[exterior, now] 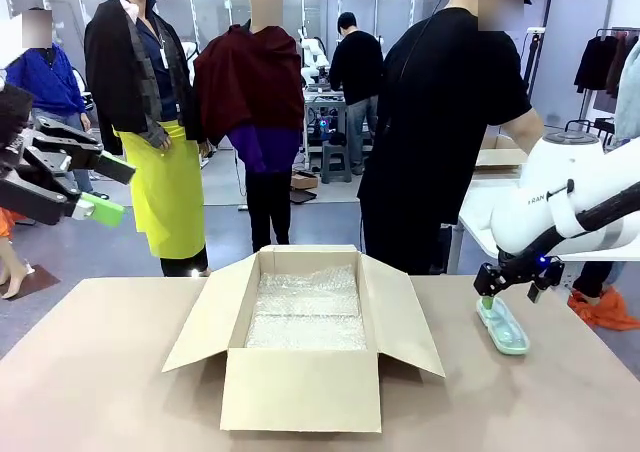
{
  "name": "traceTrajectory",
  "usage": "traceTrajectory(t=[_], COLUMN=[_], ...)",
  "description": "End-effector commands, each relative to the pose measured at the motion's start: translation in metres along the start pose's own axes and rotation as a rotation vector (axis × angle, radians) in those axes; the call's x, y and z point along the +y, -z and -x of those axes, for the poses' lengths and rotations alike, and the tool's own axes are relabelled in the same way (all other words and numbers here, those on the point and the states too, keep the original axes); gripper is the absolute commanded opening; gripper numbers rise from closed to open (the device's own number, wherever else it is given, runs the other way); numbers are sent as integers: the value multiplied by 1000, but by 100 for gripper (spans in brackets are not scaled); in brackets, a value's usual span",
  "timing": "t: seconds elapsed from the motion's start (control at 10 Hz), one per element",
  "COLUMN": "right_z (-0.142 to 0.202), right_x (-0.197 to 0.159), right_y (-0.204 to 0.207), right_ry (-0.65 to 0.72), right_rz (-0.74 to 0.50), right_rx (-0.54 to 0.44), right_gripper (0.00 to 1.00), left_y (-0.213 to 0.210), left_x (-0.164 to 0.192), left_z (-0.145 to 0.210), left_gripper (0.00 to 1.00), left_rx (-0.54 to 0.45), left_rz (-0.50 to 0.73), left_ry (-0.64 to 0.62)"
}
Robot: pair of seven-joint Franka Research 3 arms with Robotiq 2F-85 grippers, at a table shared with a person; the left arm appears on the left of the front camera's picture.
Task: Pack the glasses set securely to prepare it for shipping.
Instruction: Place the Glasses case inside the Package Box.
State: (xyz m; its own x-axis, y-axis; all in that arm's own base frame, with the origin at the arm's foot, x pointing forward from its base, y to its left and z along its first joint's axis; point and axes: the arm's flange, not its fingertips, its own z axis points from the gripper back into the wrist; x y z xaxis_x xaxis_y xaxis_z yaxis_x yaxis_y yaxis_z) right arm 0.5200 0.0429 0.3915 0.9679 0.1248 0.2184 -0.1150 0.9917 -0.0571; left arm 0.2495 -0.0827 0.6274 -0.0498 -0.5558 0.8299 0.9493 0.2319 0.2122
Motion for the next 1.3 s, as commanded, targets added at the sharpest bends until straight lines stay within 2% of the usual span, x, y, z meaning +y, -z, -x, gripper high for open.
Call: traceTrajectory(t=[0.0, 0.5, 1.2], right_z=[-4, -17, -28], right_x=[2, -12, -13], right_y=[2, 52, 86], right_ry=[29, 72, 102], right_rz=[32, 0, -54], right_rx=[27, 24, 72], right_gripper=[100, 100, 100], left_y=[15, 15, 15], left_x=[3, 3, 3], left_z=[-1, -1, -1], left_gripper=[100, 100, 100], left_rx=[24, 24, 24], left_rz=[16, 16, 16], left_ry=[15, 15, 15])
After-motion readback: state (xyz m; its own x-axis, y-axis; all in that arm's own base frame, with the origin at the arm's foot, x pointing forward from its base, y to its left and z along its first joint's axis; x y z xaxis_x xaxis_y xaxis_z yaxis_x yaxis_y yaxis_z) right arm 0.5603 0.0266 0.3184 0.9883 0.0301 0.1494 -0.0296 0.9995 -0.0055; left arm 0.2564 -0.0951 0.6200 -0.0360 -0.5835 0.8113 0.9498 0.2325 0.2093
